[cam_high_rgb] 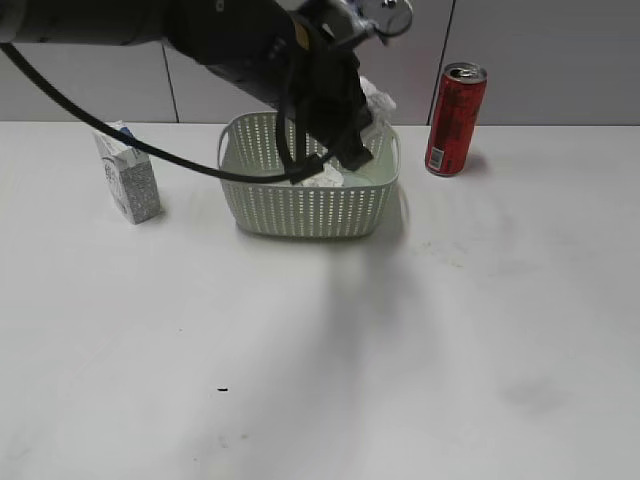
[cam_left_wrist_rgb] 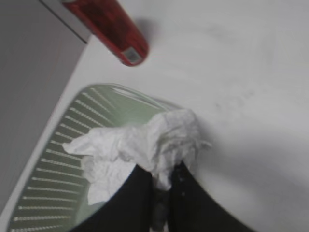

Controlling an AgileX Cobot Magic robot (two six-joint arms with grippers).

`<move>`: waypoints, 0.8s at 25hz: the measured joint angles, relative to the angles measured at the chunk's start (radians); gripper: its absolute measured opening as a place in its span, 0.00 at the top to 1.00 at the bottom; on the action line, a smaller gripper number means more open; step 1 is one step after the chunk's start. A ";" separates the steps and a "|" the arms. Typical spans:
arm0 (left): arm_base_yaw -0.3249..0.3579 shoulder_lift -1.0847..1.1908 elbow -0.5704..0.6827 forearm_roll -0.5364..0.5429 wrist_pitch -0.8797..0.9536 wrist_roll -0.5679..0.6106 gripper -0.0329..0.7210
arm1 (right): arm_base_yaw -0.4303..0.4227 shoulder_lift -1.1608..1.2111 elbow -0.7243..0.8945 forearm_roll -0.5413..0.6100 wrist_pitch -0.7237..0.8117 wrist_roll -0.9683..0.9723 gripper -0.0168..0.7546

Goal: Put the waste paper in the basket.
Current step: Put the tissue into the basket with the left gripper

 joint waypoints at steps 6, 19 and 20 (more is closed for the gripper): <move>0.102 0.070 0.000 -0.100 -0.303 -0.001 0.93 | 0.000 0.000 0.000 0.000 0.001 0.000 0.24; 0.143 0.172 0.002 -0.147 -0.376 -0.003 0.27 | 0.000 0.000 0.000 0.000 0.001 0.000 0.24; 0.143 0.169 0.002 -0.152 -0.374 -0.003 0.18 | 0.000 0.000 0.000 0.000 0.001 0.000 0.24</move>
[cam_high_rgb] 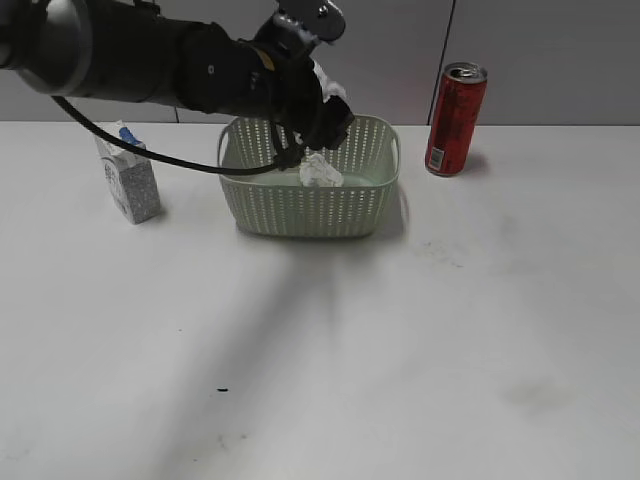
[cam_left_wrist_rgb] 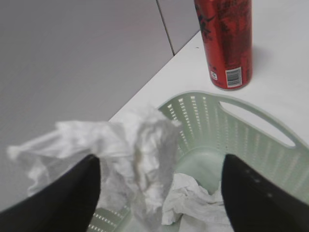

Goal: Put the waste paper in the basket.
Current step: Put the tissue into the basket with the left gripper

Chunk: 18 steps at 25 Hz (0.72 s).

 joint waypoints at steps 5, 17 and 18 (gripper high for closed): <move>0.002 -0.038 0.000 -0.013 0.065 0.000 0.09 | 0.000 0.000 0.000 0.000 0.000 0.000 0.24; 0.131 -0.256 -0.029 -0.005 0.484 -0.158 0.13 | 0.000 0.000 0.000 0.000 0.000 0.000 0.24; 0.168 -0.269 -0.046 0.010 0.543 -0.186 0.13 | 0.000 0.000 0.000 0.000 0.000 0.000 0.24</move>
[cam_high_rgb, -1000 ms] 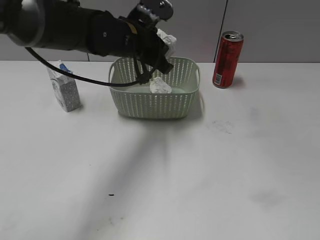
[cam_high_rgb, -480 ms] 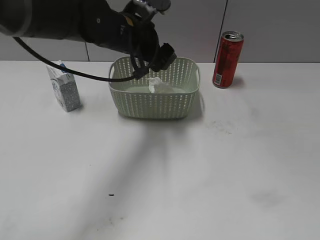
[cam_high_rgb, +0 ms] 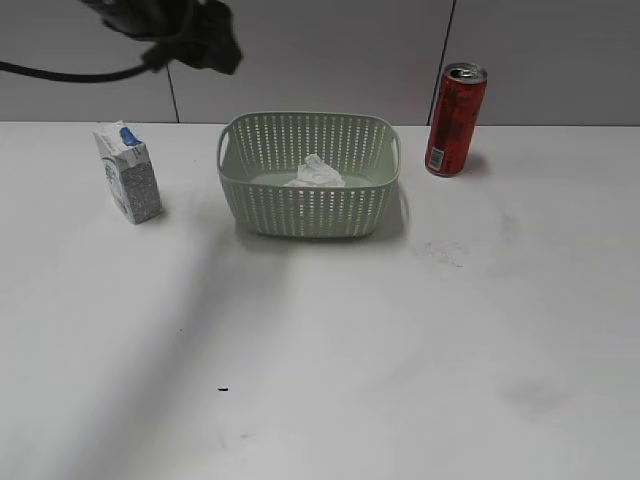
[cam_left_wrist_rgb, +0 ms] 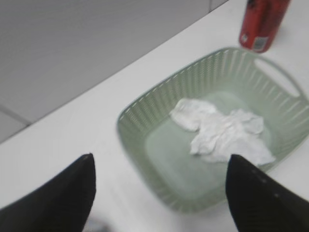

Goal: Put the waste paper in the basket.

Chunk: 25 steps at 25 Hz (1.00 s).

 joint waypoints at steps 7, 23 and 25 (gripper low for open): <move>0.260 -0.069 -0.056 0.077 0.418 -0.189 0.16 | 0.000 0.000 0.000 0.000 0.000 0.000 0.24; 0.358 -0.456 0.225 0.194 0.632 -0.203 0.17 | 0.000 0.000 0.000 0.026 0.000 0.000 0.24; 0.358 -0.551 0.305 0.203 0.633 -0.204 0.17 | 0.000 0.000 0.000 0.030 0.000 0.000 0.24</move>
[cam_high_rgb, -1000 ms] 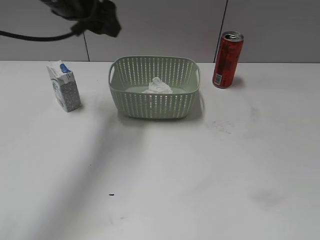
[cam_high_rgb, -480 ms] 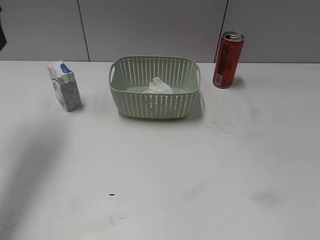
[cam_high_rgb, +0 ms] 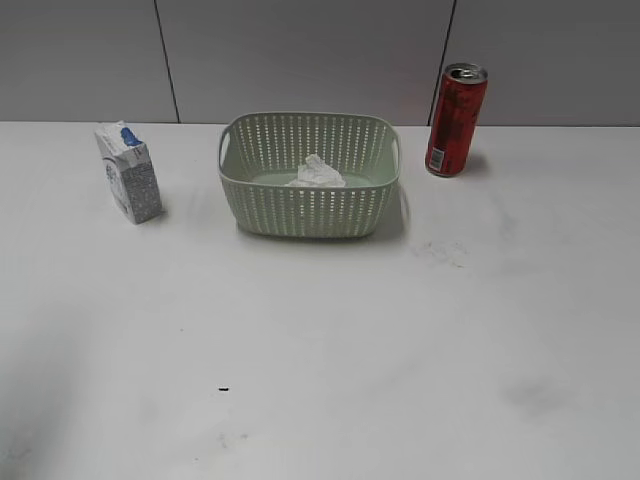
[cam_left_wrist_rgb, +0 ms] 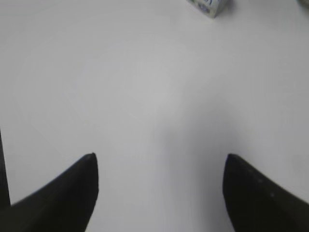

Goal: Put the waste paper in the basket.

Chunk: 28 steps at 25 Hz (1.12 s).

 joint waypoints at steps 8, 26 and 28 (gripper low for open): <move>0.000 -0.395 0.313 0.000 -0.032 -0.050 0.17 | 0.000 0.000 0.000 0.005 0.000 0.000 0.24; 0.000 -1.029 0.699 0.000 -0.171 -0.060 0.17 | 0.000 0.000 0.000 0.007 0.000 0.000 0.24; 0.000 -1.070 0.699 0.000 -0.173 -0.060 0.17 | 0.000 0.000 0.000 0.007 0.000 0.000 0.24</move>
